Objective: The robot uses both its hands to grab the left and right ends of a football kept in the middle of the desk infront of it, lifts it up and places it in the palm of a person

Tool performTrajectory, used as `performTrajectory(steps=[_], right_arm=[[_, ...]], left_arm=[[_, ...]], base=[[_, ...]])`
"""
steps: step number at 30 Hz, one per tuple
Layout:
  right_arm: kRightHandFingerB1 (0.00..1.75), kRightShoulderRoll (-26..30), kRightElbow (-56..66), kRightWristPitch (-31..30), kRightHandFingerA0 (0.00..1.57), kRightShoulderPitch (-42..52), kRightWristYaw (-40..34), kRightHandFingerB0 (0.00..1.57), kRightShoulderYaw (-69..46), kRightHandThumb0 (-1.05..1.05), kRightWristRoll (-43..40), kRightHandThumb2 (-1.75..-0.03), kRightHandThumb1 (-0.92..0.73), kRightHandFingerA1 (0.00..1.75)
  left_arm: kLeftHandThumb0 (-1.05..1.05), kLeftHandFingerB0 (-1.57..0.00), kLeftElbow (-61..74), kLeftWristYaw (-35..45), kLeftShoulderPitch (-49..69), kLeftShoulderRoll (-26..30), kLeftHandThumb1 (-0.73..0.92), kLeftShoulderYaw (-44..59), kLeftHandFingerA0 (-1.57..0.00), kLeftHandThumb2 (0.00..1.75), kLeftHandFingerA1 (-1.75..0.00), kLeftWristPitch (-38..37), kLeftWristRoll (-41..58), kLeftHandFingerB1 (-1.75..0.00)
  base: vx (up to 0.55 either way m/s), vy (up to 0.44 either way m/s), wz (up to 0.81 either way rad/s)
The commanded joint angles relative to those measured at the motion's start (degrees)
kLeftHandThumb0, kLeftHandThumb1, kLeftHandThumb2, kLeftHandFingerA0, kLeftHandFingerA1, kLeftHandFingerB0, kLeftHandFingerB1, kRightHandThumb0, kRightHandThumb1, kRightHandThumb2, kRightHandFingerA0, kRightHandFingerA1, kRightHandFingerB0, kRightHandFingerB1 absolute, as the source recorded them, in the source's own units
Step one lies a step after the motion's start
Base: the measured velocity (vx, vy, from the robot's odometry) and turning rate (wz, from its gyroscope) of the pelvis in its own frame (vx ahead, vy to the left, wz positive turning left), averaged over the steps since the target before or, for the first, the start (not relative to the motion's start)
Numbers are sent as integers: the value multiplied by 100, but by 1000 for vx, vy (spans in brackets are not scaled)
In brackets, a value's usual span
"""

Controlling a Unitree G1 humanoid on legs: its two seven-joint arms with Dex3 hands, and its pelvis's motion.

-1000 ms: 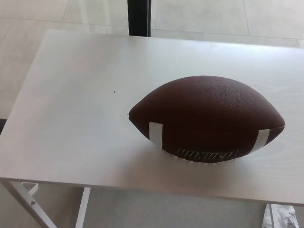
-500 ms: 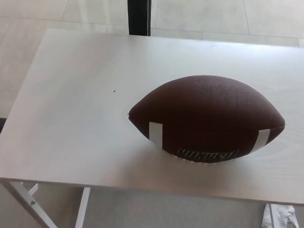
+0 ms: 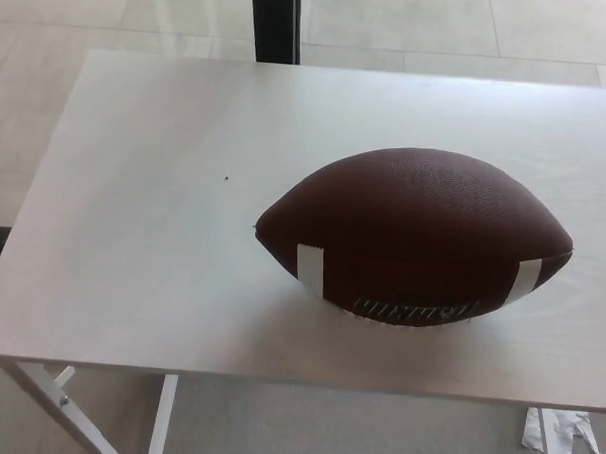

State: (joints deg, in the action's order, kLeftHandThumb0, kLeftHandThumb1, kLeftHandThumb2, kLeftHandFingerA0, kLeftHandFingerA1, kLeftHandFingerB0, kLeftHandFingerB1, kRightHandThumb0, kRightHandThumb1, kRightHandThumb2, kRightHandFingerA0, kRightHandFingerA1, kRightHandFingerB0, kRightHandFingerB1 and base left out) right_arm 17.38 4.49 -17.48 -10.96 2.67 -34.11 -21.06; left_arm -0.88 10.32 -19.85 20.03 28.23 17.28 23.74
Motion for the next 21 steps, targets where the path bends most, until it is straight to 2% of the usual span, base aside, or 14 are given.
performTrajectory(steps=[1,3,4,5,6,8,9,10,11,12,15,16,21], right_arm=[[35,-955,628,-1060,26,-37,-675,8,766,-81,-278,-96,-59,53],[31,-1103,616,-1031,26,94,-672,6,936,-84,-146,-99,-62,53],[39,-1212,571,-1025,27,162,-719,8,1008,-80,-78,-98,-61,53],[39,-1257,562,-1032,27,181,-748,8,1035,-80,-51,-98,-61,53],[27,-1300,569,-1042,36,192,-780,18,1051,-81,-45,-64,-76,44],[28,-1412,541,-1072,36,271,-845,21,1124,-82,1,-64,-77,42],[42,-1471,504,-1036,30,332,-837,17,1174,-87,19,-100,-63,54],[42,-1487,415,-973,31,396,-812,17,1235,-86,81,-101,-65,55],[29,-1503,381,-959,37,428,-828,25,1267,-82,116,-64,-80,46],[30,-1532,386,-952,39,466,-880,27,1299,-82,157,-65,-80,47],[31,-1689,470,-953,45,526,-1106,31,1295,-82,186,-64,-79,49],[31,-1728,458,-895,46,558,-1127,31,1304,-82,206,-65,-79,49],[32,-1780,462,-813,46,684,-1184,32,1381,-84,359,-65,-79,47]], left_arm=[[-82,-15,198,-444,-183,-687,87,-1090,-27,66,-54,827,-210,-35],[-82,-16,169,-403,-82,-830,87,-1332,-27,66,-51,814,-270,-34],[-81,-18,129,-434,23,-989,87,-1484,-29,66,-50,763,-315,-34],[-81,-18,125,-458,64,-1044,87,-1539,-29,66,-50,747,-322,-34],[-83,-18,114,-480,76,-1071,87,-1572,-28,66,-51,745,-323,-34],[-83,-18,67,-501,171,-1187,90,-1760,-30,67,-52,683,-417,-34],[-81,-12,61,-538,245,-1261,69,-1856,-27,108,-58,637,-483,-46],[-82,-20,50,-555,343,-1353,91,-1931,-31,68,-52,577,-511,-35],[-82,-12,51,-548,400,-1389,71,-1969,-26,110,-58,567,-513,-46],[-82,-12,66,-526,458,-1404,72,-2002,-25,110,-58,588,-506,-46],[-83,-15,31,-478,602,-1475,73,-2072,-29,110,-60,520,-506,-47],[-82,-21,2,-459,654,-1495,92,-2091,-31,69,-53,477,-511,-35],[-84,-22,-6,-439,893,-1550,92,-2172,-31,72,-55,419,-591,-35]], base=[[0,0,0],[0,0,0],[0,0,0],[0,0,0],[0,0,0],[0,0,0],[0,0,0],[0,0,0],[0,0,0],[0,0,0],[0,0,0],[0,0,0],[0,0,0]])
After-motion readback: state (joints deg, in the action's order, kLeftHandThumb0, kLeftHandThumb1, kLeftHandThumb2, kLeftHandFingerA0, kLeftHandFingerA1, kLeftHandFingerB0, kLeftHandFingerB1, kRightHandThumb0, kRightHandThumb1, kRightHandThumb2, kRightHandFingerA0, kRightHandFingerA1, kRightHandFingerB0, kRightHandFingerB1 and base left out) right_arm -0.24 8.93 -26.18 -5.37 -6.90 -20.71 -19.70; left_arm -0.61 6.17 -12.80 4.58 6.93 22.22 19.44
